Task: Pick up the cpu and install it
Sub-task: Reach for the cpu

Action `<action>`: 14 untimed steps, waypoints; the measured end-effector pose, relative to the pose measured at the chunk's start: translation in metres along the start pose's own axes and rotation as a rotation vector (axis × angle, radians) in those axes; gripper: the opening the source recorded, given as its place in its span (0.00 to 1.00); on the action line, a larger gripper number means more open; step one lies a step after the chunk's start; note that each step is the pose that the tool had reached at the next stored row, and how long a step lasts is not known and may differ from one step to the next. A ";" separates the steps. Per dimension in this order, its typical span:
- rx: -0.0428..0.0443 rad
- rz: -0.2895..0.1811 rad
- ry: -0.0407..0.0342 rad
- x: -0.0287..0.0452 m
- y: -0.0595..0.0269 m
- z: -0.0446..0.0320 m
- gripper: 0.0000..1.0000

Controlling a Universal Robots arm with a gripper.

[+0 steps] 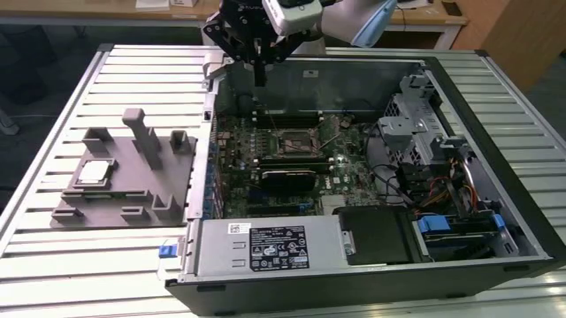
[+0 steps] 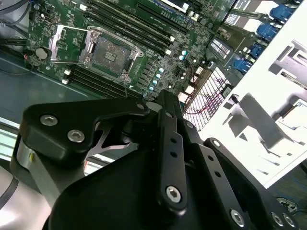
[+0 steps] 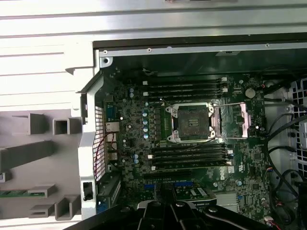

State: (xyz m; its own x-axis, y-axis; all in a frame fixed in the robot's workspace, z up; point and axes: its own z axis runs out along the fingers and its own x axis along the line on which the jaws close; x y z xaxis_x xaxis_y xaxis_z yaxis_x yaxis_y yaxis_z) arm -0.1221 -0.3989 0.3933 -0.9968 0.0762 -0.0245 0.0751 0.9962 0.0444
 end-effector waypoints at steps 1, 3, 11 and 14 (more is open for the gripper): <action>0.0001 0.000 0.0001 0.0004 0.0000 -0.0001 0.11; 0.0000 0.000 0.0000 0.0021 -0.0002 -0.0001 0.11; 0.0000 0.000 0.0000 0.0133 -0.0010 -0.0004 0.11; 0.0000 0.000 0.0001 0.0183 -0.0014 -0.0005 0.11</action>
State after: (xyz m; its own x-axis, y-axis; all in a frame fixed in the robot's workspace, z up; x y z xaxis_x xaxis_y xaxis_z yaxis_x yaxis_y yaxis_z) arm -0.1405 -0.3989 0.3933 -0.9968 0.0763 -0.0244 0.0752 0.9962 0.0443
